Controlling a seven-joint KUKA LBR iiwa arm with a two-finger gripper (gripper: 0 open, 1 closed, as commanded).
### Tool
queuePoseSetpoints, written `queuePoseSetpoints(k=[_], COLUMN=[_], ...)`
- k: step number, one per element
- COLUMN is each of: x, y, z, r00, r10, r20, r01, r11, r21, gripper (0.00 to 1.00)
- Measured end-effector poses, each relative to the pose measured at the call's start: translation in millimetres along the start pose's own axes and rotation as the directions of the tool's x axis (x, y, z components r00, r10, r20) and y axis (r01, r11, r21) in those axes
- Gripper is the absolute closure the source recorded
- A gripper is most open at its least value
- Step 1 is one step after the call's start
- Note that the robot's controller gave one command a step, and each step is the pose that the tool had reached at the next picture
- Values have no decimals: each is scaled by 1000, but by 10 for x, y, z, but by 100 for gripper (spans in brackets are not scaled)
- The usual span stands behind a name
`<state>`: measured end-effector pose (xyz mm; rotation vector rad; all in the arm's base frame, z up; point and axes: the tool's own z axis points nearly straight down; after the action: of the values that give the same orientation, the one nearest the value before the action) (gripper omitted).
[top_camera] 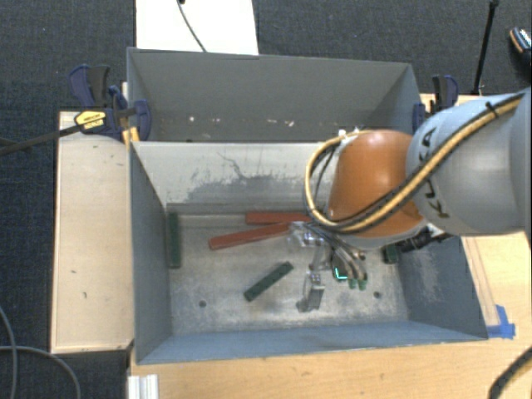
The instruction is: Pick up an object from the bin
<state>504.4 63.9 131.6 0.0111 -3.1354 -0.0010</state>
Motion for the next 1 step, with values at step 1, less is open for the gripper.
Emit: queuePoseSetpoints(k=[1], x=[-37], y=[377], z=[627], r00=[987], r10=[-162], r20=[3], r01=[162], r11=[987], r21=[0], gripper=[0])
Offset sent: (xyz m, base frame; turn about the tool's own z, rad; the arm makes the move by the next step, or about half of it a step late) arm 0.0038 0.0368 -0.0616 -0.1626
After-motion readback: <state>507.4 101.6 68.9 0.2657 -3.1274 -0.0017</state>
